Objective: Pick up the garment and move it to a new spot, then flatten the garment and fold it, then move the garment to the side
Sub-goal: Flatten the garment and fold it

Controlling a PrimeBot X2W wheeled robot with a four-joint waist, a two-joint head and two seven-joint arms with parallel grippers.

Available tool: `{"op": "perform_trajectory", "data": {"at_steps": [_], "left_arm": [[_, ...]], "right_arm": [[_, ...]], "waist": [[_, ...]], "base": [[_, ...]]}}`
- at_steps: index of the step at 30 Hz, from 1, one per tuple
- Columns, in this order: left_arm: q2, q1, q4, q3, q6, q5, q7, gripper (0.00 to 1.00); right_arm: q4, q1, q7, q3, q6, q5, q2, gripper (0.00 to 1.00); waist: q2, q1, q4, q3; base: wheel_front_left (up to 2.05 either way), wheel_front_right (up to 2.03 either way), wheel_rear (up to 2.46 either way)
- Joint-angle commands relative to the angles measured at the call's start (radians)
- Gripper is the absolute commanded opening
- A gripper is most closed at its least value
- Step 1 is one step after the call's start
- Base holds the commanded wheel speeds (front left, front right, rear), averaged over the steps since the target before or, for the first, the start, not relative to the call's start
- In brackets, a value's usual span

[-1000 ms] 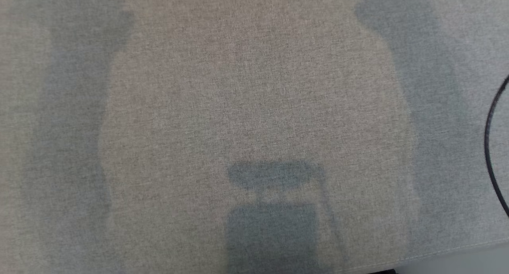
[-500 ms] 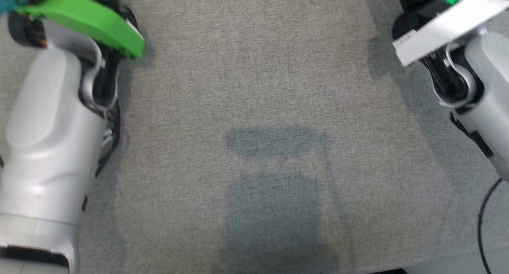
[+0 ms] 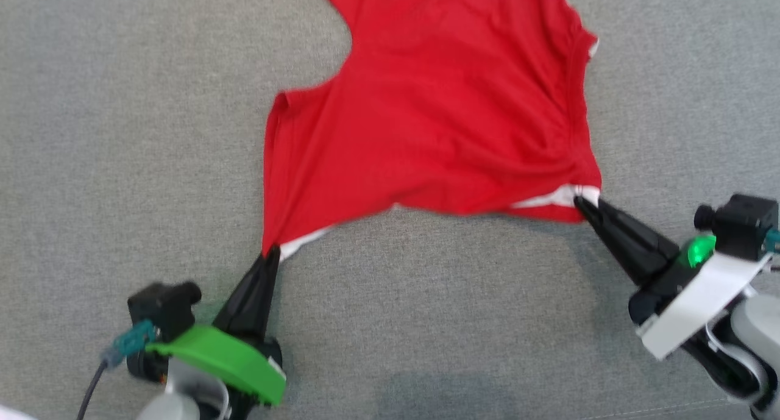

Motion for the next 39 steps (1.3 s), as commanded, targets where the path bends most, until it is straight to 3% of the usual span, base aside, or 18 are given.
{"op": "perform_trajectory", "data": {"at_steps": [1, 4, 8, 12, 17, 23, 31, 35, 39], "left_arm": [[0.021, 0.076, -0.064, 0.004, 0.034, -0.008, 0.006, 0.00], [0.041, 0.241, -0.234, 0.016, 0.113, -0.036, 0.010, 0.00], [0.073, 0.409, -0.426, 0.033, 0.184, -0.062, 0.015, 0.00], [0.116, 0.494, -0.535, 0.051, 0.209, -0.091, 0.038, 0.00], [0.175, 0.477, -0.598, 0.088, 0.228, -0.090, 0.083, 0.00], [0.265, 0.350, -0.665, 0.138, 0.245, -0.076, 0.197, 0.00], [0.386, -0.016, -0.675, 0.171, 0.230, -0.101, 0.471, 0.00], [0.388, -0.238, -0.596, 0.142, 0.220, -0.112, 0.620, 0.00], [0.352, -0.435, -0.483, 0.104, 0.210, -0.124, 0.728, 0.00]], "right_arm": [[-0.027, 0.056, -0.003, 0.007, 0.000, -0.001, -0.023, 0.00], [-0.090, 0.172, -0.003, 0.009, 0.000, -0.008, -0.083, 0.00], [-0.144, 0.296, -0.003, -0.028, 0.000, -0.014, -0.128, 0.00], [-0.155, 0.370, -0.003, -0.056, 0.000, -0.042, -0.107, 0.00], [-0.134, 0.357, -0.003, -0.015, 0.000, -0.065, -0.042, 0.00], [-0.120, 0.281, -0.003, -0.057, 0.000, -0.010, 0.070, 0.00], [-0.097, 0.180, -0.003, -0.097, 0.000, 0.120, 0.199, 0.00], [-0.069, 0.125, -0.003, -0.091, 0.000, 0.154, 0.254, 0.00], [-0.053, 0.075, -0.003, -0.113, 0.000, 0.191, 0.320, 0.00]], "waist": [[0.0000, 0.0001, -0.019, -0.132], [0.0000, 0.0001, -0.036, -0.147], [0.0000, 0.0001, -0.060, -0.146], [0.0000, 0.0001, -0.081, -0.135], [0.0000, 0.0001, -0.105, -0.114], [0.0000, 0.0001, -0.147, -0.043], [0.0000, 0.0001, -0.216, 0.039], [0.0000, 0.0001, -0.256, 0.058], [0.0000, 0.0001, -0.306, 0.075]], "base": [[0.00, 0.00, 0.00], [0.00, 0.00, 0.00], [0.00, 0.00, 0.00], [0.00, 0.00, 0.00], [0.00, 0.00, 0.00], [0.00, 0.00, 0.00], [0.00, 0.00, 0.00], [0.00, 0.00, 0.00], [0.00, 0.00, 0.00]]}}
